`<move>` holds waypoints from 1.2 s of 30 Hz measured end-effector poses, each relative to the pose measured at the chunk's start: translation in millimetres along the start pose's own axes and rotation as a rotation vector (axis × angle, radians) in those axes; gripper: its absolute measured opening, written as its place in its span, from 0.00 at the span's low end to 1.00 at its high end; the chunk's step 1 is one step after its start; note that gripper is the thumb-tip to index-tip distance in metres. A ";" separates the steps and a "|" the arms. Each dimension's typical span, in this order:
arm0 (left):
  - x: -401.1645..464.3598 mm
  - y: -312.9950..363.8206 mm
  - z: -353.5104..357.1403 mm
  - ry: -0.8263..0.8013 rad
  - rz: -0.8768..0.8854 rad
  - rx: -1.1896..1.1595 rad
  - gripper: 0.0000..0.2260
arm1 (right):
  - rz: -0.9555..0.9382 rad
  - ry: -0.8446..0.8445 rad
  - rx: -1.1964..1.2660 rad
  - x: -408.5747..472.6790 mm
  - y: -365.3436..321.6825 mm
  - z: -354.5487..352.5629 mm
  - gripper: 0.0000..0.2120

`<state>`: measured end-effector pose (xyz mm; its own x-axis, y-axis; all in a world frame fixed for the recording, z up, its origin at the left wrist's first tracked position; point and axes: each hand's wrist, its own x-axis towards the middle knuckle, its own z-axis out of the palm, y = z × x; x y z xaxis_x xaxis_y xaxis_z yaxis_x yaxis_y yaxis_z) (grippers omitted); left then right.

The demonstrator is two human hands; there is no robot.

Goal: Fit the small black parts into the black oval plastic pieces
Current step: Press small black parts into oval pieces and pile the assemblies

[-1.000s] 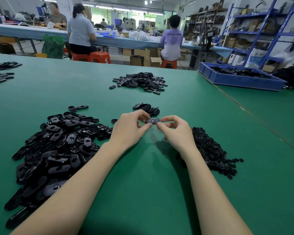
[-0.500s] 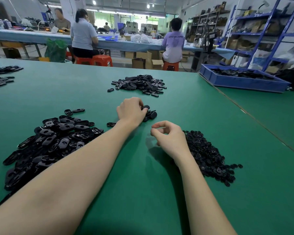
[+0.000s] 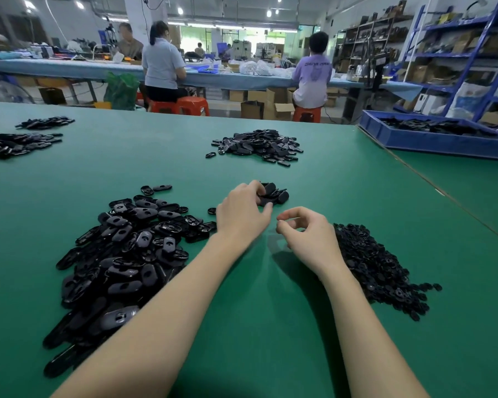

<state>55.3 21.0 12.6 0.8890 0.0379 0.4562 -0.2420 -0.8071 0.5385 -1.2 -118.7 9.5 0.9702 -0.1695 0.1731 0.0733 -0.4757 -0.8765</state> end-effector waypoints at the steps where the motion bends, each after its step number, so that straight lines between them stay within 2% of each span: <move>1: -7.3 -1.1 -3.5 -0.013 0.020 -0.001 0.08 | -0.014 0.001 -0.038 -0.4 -0.7 2.4 0.03; 4: -18.9 -7.1 -18.5 -0.067 0.052 0.014 0.07 | -0.047 -0.001 -0.135 -2.7 -4.2 12.9 0.01; 8: -16.1 -15.3 -43.4 -0.227 0.095 0.060 0.05 | -0.103 -0.015 -0.243 -7.9 -8.9 25.6 0.02; 12: -9.3 -30.8 -65.8 -0.277 0.056 0.063 0.03 | -0.139 -0.056 -0.367 -12.4 -14.0 39.8 0.01; 17: 1.3 -56.1 -93.0 -0.228 -0.057 0.068 0.06 | -0.199 -0.106 -0.439 -16.2 -17.9 51.4 0.02; 21: 2.0 -82.9 -107.5 -0.134 -0.209 0.206 0.10 | -0.208 -0.133 -0.421 -15.4 -19.1 52.1 0.02; 26: -1.6 -99.1 -109.8 -0.206 -0.334 0.396 0.16 | -0.219 -0.145 -0.409 -14.4 -18.4 53.6 0.01; 36: -3.0 -93.0 -109.9 -0.080 -0.387 0.230 0.14 | -0.205 -0.158 -0.377 -12.8 -15.6 51.6 0.01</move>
<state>32.4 160.7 39.1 0.9265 0.3238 0.1918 0.1982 -0.8530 0.4829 -2.9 -64.5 -2.2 0.9698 0.0812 0.2298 0.2071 -0.7718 -0.6012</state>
